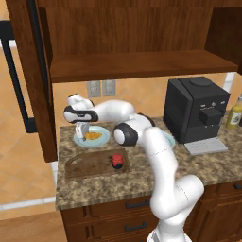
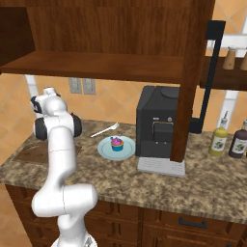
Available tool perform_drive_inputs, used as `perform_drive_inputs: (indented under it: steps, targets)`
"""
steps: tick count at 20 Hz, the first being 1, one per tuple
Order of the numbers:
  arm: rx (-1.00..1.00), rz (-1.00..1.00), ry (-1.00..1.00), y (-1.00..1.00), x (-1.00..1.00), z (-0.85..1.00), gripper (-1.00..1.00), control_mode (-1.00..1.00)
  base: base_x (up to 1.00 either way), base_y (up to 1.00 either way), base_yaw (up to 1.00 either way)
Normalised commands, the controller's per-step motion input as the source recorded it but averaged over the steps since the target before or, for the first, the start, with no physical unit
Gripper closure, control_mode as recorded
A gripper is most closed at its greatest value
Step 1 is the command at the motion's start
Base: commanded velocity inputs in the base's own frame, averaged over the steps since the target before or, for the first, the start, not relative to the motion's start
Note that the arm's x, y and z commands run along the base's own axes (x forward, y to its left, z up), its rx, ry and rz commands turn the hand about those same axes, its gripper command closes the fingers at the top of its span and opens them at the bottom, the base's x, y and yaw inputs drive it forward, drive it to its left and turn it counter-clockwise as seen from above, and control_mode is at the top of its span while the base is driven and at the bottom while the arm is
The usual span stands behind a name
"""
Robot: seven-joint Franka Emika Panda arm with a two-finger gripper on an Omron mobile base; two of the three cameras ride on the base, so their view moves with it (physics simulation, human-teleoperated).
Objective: From the different types of pastries on the counter, select a croissant and place it on the cutting board. Then retrieve a jar of jam from the cabinet and place it alongside the croissant on the cutting board.
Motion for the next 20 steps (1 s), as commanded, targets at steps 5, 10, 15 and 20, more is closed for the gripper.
perform_drive_inputs:
  steps: [5, 10, 15, 20]
  targets:
    - [0.0, 0.0, 0.03, -0.07, -0.44, -0.01, 1.0, -1.0, 0.0, 0.0, 0.0]
    - [0.01, 0.0, 0.01, 0.0, -0.38, 0.0, 1.0, -1.0, 0.0, 0.0, 0.0]
    - [0.0, 0.0, -0.05, 0.0, -0.46, 0.37, 1.0, -1.0, 0.0, 0.0, 0.0]
    - [0.0, 0.01, -0.1, 0.0, -0.53, 0.36, 1.0, -1.0, 0.0, 0.0, 0.0]
